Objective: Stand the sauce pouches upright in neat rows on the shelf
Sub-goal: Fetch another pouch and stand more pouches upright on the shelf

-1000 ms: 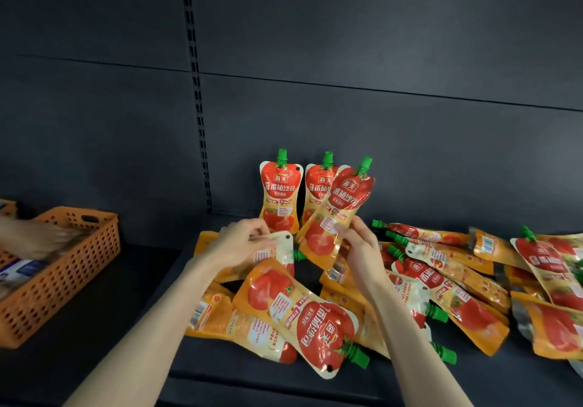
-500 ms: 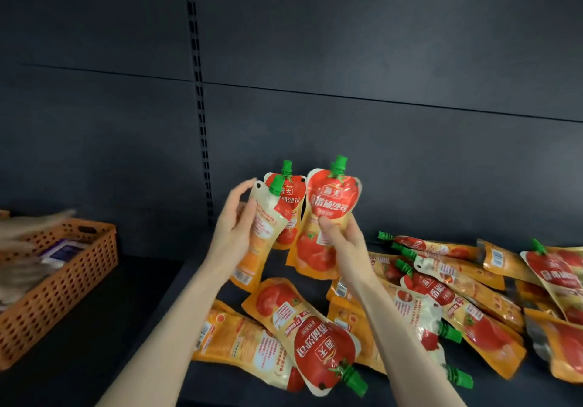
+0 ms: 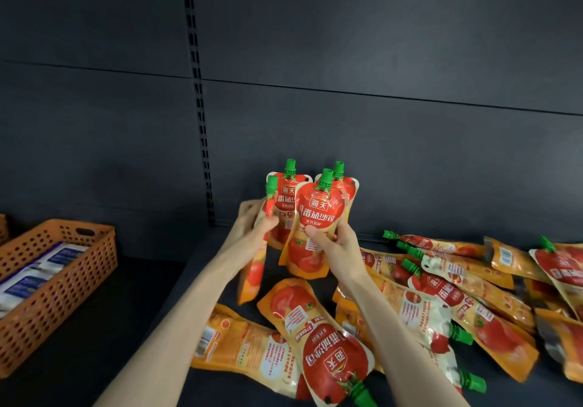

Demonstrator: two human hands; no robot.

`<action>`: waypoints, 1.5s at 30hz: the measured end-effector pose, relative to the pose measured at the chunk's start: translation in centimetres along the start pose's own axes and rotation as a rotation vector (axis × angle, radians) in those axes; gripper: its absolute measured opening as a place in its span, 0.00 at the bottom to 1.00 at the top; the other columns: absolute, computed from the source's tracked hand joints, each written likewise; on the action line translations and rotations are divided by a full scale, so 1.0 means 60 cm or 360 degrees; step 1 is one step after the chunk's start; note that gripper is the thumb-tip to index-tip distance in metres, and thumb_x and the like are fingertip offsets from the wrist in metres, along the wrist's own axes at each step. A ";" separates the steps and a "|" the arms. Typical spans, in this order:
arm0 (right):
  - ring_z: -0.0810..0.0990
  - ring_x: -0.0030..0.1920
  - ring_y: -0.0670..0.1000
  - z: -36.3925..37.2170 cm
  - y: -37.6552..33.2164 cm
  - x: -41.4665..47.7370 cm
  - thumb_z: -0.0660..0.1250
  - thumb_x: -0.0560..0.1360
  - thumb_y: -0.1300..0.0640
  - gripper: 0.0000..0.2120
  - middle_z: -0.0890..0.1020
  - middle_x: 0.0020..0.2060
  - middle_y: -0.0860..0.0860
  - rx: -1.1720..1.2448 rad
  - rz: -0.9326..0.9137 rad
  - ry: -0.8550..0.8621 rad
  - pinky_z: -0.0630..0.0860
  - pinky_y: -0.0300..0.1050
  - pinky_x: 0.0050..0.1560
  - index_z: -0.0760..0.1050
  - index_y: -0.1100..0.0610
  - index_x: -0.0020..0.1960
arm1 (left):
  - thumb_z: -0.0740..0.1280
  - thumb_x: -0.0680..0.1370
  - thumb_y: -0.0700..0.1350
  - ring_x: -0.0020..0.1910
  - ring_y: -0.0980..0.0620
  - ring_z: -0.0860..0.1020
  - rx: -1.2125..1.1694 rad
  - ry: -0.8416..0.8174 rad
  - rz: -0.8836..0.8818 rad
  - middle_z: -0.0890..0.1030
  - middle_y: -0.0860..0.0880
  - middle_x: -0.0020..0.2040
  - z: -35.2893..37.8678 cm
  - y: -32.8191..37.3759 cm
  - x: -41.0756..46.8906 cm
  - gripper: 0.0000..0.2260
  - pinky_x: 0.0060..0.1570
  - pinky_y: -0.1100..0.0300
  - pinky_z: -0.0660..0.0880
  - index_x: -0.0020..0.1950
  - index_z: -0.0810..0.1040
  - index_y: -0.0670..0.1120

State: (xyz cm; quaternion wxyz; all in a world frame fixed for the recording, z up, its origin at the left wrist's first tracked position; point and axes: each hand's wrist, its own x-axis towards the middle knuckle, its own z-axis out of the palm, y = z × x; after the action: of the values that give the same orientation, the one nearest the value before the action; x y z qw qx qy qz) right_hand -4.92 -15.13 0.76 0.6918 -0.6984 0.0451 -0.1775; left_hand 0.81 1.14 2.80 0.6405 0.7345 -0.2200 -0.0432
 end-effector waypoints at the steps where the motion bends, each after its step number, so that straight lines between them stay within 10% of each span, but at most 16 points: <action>1: 0.82 0.49 0.42 0.000 0.000 0.003 0.68 0.75 0.58 0.15 0.82 0.51 0.46 -0.0034 -0.0005 0.0019 0.80 0.37 0.47 0.71 0.54 0.61 | 0.61 0.79 0.46 0.57 0.51 0.76 -0.0030 0.0026 0.0030 0.71 0.54 0.56 -0.007 0.005 0.005 0.07 0.49 0.62 0.73 0.56 0.75 0.52; 11: 0.76 0.61 0.48 -0.011 0.020 0.009 0.67 0.75 0.57 0.26 0.77 0.61 0.48 -0.0333 0.0011 0.0083 0.74 0.48 0.62 0.63 0.53 0.70 | 0.63 0.79 0.42 0.55 0.53 0.79 -0.0448 0.0050 0.0014 0.82 0.51 0.52 -0.035 -0.021 0.010 0.08 0.49 0.62 0.76 0.56 0.76 0.50; 16: 0.75 0.63 0.51 -0.007 0.017 0.004 0.69 0.73 0.62 0.27 0.76 0.58 0.47 -0.0602 0.0038 0.0035 0.72 0.44 0.60 0.63 0.53 0.69 | 0.72 0.72 0.39 0.60 0.57 0.74 -0.0012 -0.0098 -0.0016 0.76 0.54 0.62 -0.036 -0.037 0.014 0.28 0.58 0.55 0.74 0.67 0.66 0.56; 32: 0.74 0.65 0.53 -0.019 0.004 0.005 0.69 0.74 0.59 0.28 0.75 0.64 0.51 -0.0855 0.0126 0.0075 0.72 0.49 0.63 0.61 0.55 0.70 | 0.69 0.75 0.41 0.61 0.49 0.76 0.0297 0.0013 -0.0075 0.77 0.47 0.61 -0.016 -0.063 0.013 0.20 0.59 0.53 0.74 0.64 0.69 0.45; 39: 0.76 0.58 0.48 -0.044 -0.012 -0.059 0.69 0.74 0.55 0.20 0.77 0.57 0.48 -0.0867 -0.0052 0.0325 0.75 0.36 0.53 0.69 0.55 0.64 | 0.73 0.72 0.46 0.64 0.50 0.71 0.0606 0.0430 -0.0054 0.72 0.46 0.65 -0.008 -0.046 -0.066 0.27 0.59 0.59 0.68 0.68 0.67 0.45; 45: 0.77 0.44 0.40 -0.060 -0.031 -0.160 0.69 0.73 0.51 0.12 0.81 0.43 0.44 -0.0997 -0.0006 0.0056 0.71 0.28 0.39 0.76 0.54 0.54 | 0.70 0.73 0.53 0.56 0.58 0.74 0.0829 -0.0051 0.0066 0.78 0.56 0.54 0.002 -0.020 -0.189 0.15 0.60 0.60 0.69 0.59 0.75 0.52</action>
State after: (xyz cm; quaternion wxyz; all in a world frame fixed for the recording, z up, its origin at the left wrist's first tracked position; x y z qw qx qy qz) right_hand -15.33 -15.52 0.73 0.4417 -0.8746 0.1081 -0.1684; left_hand -9.13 5.43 -0.88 0.4271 0.8691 -0.2488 0.0164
